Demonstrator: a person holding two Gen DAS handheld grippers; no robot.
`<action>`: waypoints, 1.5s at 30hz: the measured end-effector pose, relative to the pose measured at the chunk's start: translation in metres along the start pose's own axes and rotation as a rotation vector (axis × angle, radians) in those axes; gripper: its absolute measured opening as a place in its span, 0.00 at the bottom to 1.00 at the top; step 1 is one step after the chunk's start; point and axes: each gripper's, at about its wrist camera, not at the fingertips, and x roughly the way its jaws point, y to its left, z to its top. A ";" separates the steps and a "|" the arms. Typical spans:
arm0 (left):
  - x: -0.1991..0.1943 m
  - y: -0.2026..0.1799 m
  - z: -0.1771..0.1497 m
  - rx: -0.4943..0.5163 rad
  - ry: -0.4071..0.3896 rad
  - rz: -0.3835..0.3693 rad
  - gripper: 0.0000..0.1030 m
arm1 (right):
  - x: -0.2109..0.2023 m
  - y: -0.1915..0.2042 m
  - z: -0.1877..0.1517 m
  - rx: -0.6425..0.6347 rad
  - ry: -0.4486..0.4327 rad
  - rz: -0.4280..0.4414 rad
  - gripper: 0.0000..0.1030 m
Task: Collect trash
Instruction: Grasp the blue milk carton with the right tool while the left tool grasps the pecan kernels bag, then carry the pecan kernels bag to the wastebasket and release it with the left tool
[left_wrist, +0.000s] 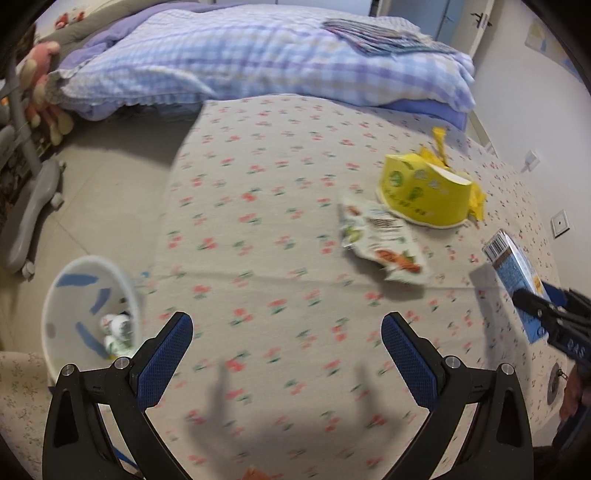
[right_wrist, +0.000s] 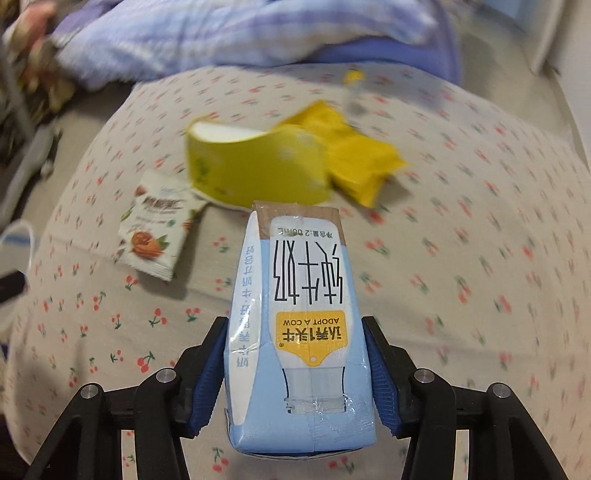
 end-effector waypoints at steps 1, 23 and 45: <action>0.003 -0.007 0.003 0.005 0.002 0.003 1.00 | -0.004 -0.004 -0.002 0.022 -0.001 0.000 0.58; 0.083 -0.078 0.049 -0.024 0.051 0.000 0.71 | -0.009 -0.073 -0.008 0.214 0.004 0.039 0.58; 0.021 -0.016 0.011 -0.080 0.015 -0.066 0.61 | -0.028 -0.036 0.002 0.176 -0.049 0.059 0.58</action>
